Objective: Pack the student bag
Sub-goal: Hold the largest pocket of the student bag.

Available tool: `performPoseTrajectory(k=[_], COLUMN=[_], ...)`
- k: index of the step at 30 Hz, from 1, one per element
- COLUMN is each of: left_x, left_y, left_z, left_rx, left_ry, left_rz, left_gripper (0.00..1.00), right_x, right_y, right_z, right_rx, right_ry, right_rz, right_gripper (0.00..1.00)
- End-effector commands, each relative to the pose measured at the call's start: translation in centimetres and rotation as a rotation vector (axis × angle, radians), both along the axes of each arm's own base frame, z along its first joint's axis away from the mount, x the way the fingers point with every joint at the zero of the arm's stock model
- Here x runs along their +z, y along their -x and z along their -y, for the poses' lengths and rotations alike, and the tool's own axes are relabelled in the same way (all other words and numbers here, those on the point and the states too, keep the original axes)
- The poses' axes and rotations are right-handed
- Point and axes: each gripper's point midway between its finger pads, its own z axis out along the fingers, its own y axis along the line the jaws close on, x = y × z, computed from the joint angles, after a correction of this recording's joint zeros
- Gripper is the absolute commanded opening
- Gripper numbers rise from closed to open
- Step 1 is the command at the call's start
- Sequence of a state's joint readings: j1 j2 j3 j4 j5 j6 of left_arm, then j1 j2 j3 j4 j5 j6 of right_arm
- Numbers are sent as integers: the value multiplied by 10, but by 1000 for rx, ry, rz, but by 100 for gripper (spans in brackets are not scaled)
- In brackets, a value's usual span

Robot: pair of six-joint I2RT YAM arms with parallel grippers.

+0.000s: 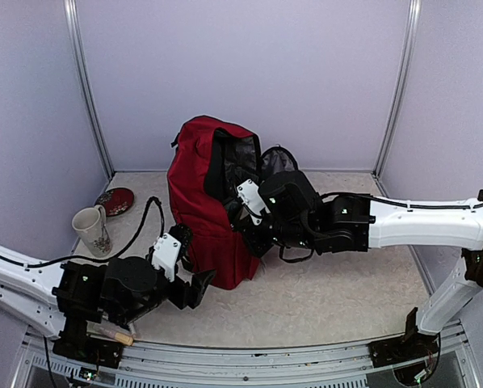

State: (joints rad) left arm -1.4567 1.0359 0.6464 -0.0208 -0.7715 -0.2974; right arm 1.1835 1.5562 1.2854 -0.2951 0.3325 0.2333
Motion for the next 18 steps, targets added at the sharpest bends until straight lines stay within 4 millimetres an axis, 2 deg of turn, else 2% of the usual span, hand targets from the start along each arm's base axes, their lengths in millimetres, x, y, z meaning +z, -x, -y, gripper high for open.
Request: performPoseTrajectory(k=[1, 4, 5, 10, 15, 18], left_x=[-2, -16, -19, -14, -22, -29], left_y=[-21, -38, -41, -56, -72, -86], left_z=[4, 8, 10, 29, 48, 46], left_rx=[112, 126, 131, 82, 82, 134], left_ry=[32, 44, 44, 70, -43, -76], left_rz=[71, 60, 65, 113, 164, 176], left_gripper=[88, 98, 99, 99, 99, 99], right_x=[36, 42, 45, 46, 48, 49], right_y=[-8, -6, -6, -3, -4, -4], right_z=[-13, -16, -18, -28, -34, -35], right_rx=[6, 18, 25, 54, 58, 62], right_ry=[-93, -109, -116, -136, -149, -146], right_rz=[38, 41, 42, 15, 6, 7], right_gripper=[0, 0, 0, 0, 0, 0])
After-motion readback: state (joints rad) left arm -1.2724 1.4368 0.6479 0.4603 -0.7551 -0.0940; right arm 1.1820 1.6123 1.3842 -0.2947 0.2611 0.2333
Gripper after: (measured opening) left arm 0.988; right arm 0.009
